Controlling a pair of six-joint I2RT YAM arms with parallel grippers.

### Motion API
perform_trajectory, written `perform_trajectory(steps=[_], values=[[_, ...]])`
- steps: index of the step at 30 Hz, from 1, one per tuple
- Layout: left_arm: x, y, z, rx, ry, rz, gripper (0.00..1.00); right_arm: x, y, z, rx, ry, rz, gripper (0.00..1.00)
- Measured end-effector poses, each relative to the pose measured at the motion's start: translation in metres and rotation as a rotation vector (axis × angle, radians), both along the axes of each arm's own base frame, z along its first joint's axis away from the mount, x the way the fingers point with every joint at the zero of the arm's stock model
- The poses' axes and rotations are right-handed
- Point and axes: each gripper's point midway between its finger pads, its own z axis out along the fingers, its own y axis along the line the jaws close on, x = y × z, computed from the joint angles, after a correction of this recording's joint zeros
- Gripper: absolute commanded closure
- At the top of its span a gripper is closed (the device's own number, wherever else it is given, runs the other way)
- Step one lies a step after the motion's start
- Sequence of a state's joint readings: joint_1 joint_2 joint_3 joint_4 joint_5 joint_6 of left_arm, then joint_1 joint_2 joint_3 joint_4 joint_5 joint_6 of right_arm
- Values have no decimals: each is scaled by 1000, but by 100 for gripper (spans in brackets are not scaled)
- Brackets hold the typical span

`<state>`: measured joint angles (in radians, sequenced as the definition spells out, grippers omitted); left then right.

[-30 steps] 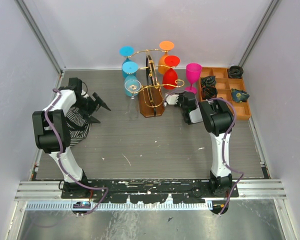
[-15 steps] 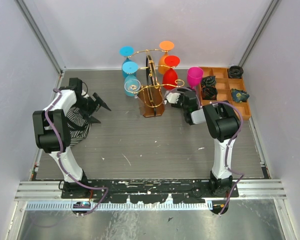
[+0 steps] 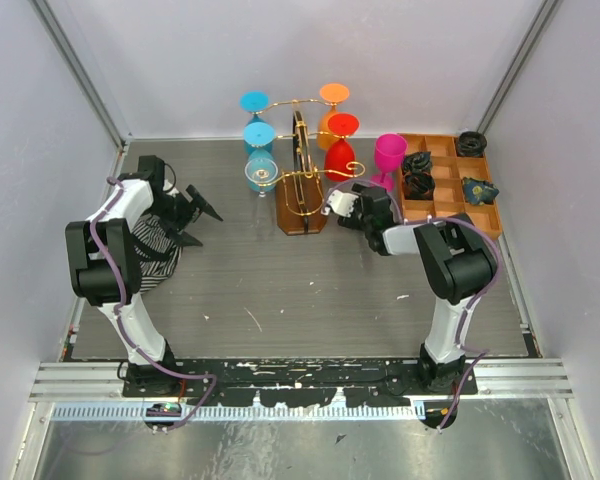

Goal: Take the wine glass off the wine glass rack

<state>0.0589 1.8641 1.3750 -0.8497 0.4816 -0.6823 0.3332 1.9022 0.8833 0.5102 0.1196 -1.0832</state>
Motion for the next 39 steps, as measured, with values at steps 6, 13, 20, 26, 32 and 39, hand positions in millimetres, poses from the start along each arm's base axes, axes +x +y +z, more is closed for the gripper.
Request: perform_trajectory(steps=[6,13,20,26,32,39], values=[[0,-1,0,1,0,-3,8,-4,-7,-2,74,60,-84,25],[5,-1,6,2,-17,-4,8,-36,-36,-4,122,133,-164,25],[4,0,6,9,-16,-4,8,-82,-57,-7,189,226,-275,24],[2,1,5,16,-6,-8,8,-97,-70,8,316,299,-432,26],[1,3,4,27,-3,-12,8,-59,-108,99,504,204,-688,29],[1,3,4,30,-2,-11,8,10,-107,251,1057,74,-775,59]])
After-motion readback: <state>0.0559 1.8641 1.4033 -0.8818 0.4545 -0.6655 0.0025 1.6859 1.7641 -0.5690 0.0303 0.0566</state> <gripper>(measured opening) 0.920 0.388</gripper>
